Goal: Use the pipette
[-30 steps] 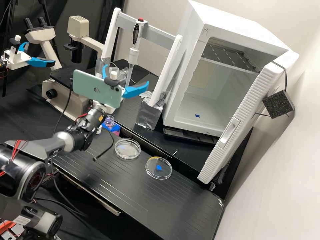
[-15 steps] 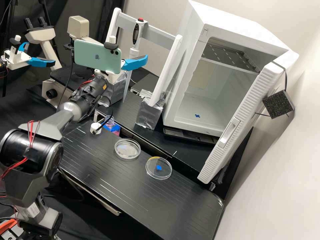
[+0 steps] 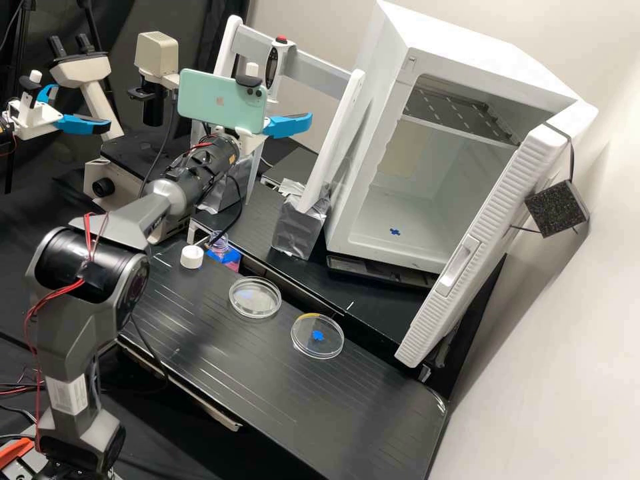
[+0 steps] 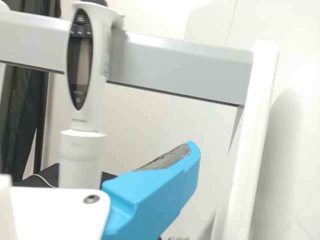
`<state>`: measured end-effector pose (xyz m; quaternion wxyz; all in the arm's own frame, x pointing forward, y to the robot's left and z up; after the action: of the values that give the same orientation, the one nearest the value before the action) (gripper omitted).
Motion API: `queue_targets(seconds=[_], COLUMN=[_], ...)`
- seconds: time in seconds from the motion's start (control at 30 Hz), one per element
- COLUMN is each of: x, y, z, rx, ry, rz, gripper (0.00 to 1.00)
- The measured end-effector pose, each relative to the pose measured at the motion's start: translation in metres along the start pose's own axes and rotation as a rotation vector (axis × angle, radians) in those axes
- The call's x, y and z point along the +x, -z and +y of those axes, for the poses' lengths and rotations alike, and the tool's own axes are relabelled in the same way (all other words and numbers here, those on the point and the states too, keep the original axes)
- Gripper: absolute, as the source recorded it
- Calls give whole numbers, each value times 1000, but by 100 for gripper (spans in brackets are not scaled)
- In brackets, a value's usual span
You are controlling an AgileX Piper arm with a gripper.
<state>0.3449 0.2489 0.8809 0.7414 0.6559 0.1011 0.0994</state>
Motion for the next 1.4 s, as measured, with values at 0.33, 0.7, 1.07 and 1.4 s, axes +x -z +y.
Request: queue_targets(seconds=[0.33,0.7,1.07,1.4], x=[10,15,16,16], y=[0,-2,-2,-2], z=[4,0,0,-2], rx=[7,16,53,65], ry=[6,25,29,50], rz=[-3,-15,-14,-14], gripper=[0,0,0,0])
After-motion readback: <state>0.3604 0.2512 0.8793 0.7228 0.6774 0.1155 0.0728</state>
